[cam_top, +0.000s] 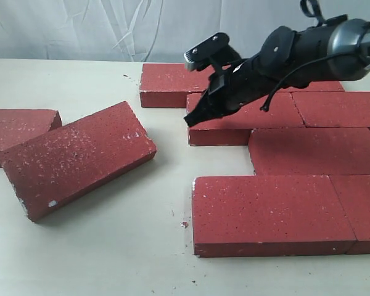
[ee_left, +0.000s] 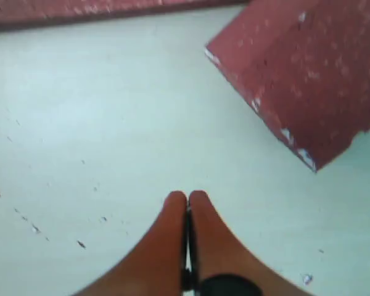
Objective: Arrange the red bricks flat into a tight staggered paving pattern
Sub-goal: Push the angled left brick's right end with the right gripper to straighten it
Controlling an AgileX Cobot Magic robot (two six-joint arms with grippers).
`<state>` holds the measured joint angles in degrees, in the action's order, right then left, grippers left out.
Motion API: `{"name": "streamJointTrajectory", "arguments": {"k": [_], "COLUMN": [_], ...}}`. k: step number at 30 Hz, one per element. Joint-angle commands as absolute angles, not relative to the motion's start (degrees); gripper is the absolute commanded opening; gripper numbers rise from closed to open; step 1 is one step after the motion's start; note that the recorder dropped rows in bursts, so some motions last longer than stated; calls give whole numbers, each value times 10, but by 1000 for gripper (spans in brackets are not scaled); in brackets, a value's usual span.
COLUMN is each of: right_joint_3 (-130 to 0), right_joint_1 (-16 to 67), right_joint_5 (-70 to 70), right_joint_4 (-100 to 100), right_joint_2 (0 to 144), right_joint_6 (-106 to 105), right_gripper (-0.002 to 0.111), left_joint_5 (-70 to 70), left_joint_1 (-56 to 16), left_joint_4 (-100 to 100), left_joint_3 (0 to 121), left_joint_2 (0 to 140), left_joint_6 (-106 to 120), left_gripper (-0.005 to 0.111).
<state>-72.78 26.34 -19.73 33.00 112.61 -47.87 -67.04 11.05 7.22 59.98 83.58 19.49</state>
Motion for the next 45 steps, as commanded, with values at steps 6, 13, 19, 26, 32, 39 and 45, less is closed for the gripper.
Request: {"name": "streamJointTrajectory", "arguments": {"k": [6, 13, 19, 26, 32, 39, 45], "right_joint_3": [-777, -808, -820, -820, -820, -827, -827], "right_joint_1": [315, 334, 340, 343, 354, 361, 371], "right_joint_5": [-185, -186, -188, -169, -129, -138, -153], "right_joint_4": [355, 355, 357, 367, 365, 367, 362], "right_joint_2": [1171, 1215, 1236, 1244, 1261, 1260, 1252], "right_joint_6": [-524, -524, -525, -525, -536, -536, -540], "right_gripper": [-1, -1, -1, -1, -1, -1, -1], "left_joint_5": [-592, -554, -530, -522, -520, -512, -502], "left_joint_1": [81, 77, 77, 77, 77, 77, 77], "left_joint_4": [113, 158, 176, 184, 208, 233, 292], "left_joint_3": [464, 434, 434, 435, 436, 436, 436], "left_joint_2": [825, 827, 828, 875, 896, 896, 896], "left_joint_6": [166, 171, 182, 183, 200, 226, 291], "left_gripper": [0, 0, 0, 0, 0, 0, 0]}}
